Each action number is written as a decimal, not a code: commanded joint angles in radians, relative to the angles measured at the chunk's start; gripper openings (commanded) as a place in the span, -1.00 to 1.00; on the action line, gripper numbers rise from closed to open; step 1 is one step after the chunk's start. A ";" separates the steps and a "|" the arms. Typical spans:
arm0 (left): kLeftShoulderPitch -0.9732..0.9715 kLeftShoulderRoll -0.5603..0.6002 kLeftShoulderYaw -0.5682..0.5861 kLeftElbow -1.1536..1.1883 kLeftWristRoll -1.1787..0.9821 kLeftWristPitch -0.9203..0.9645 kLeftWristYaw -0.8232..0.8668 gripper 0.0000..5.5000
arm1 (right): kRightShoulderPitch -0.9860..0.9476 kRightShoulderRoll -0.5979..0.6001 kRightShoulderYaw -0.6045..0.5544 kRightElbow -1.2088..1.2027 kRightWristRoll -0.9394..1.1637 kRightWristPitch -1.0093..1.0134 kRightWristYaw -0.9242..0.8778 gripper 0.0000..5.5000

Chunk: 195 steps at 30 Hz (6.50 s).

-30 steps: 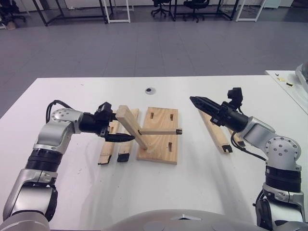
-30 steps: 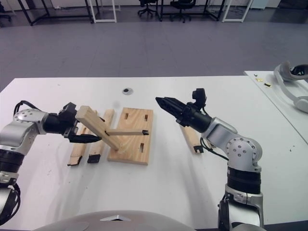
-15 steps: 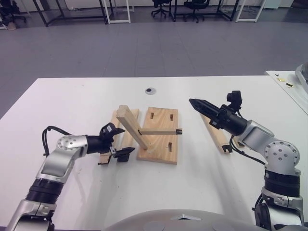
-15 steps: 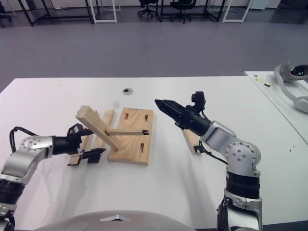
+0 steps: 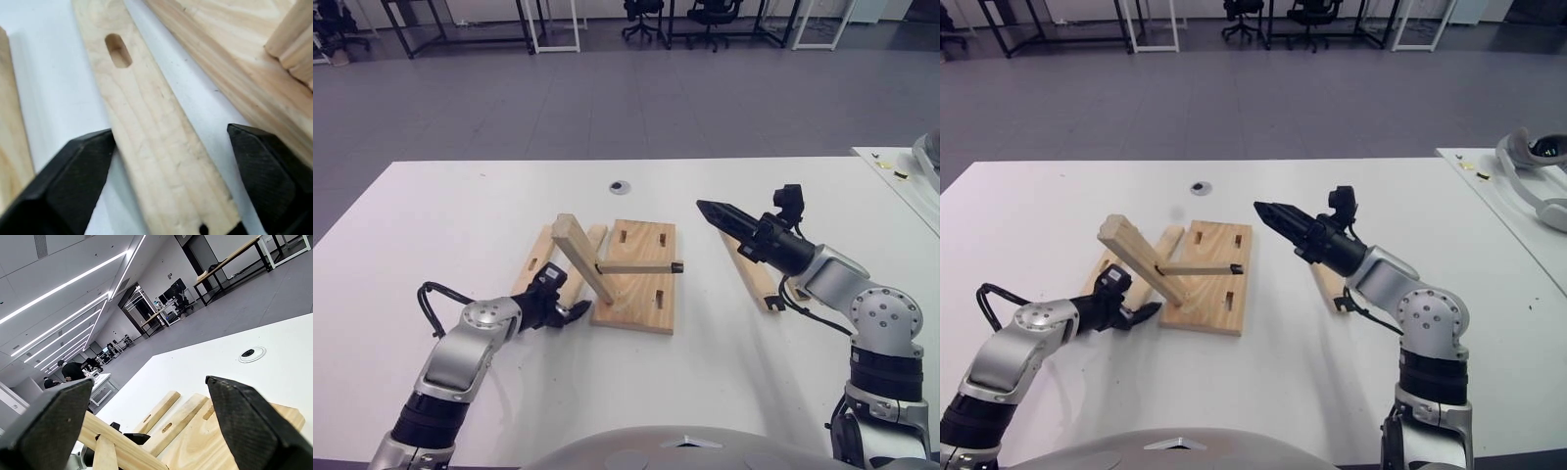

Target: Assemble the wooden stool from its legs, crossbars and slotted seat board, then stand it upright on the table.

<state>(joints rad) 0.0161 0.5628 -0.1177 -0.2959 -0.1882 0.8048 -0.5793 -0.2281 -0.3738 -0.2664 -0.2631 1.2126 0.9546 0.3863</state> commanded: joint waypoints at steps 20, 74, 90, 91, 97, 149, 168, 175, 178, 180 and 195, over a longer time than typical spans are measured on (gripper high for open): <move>-0.333 0.015 0.113 0.431 -0.031 -0.202 -0.058 -0.22 | -0.044 0.017 -0.002 0.039 -0.041 -0.039 -0.036 0.55; -0.717 0.106 0.301 0.352 -0.625 0.071 -0.325 0.34 | -0.377 -0.326 0.012 0.154 0.040 -0.078 0.190 -0.24; -0.572 0.069 0.323 0.324 -0.564 0.003 -0.289 0.34 | 0.072 -0.391 0.015 -0.155 -0.166 -0.156 0.446 -0.24; -0.573 0.067 0.323 0.322 -0.567 0.009 -0.289 0.34 | 0.071 -0.383 0.012 -0.158 -0.160 -0.162 0.447 -0.24; -0.554 0.058 0.319 0.281 -0.589 0.045 -0.286 0.34 | 0.043 -0.387 -0.035 -0.180 -0.094 -0.160 0.470 -0.24; -0.536 0.045 0.299 0.194 -0.667 0.114 -0.283 0.34 | 0.028 -0.307 0.089 -0.056 -0.337 -0.334 0.633 -0.25; -0.526 0.043 0.300 0.178 -0.671 0.117 -0.282 0.34 | 0.069 -0.333 0.087 -0.080 -0.339 -0.339 0.658 -0.25; -0.524 0.041 0.296 0.171 -0.674 0.120 -0.282 0.34 | 0.082 -0.342 0.110 -0.082 -0.395 -0.374 0.658 -0.25; -0.520 0.040 0.294 0.167 -0.674 0.118 -0.282 0.34 | 0.091 -0.366 0.155 -0.068 -0.466 -0.406 0.681 -0.25; -0.516 0.040 0.295 0.164 -0.674 0.116 -0.279 0.34 | 0.082 -0.380 0.172 -0.052 -0.486 -0.423 0.699 -0.25; -0.457 -0.014 0.318 0.110 -0.688 0.095 -0.217 0.34 | -0.234 -0.438 0.300 0.115 -0.531 -0.383 0.887 -0.25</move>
<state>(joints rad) -0.4621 0.5550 0.1996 -0.1693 -0.8726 0.9004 -0.8154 -0.4295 -0.8155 0.0129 -0.1427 0.7016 0.5589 1.2731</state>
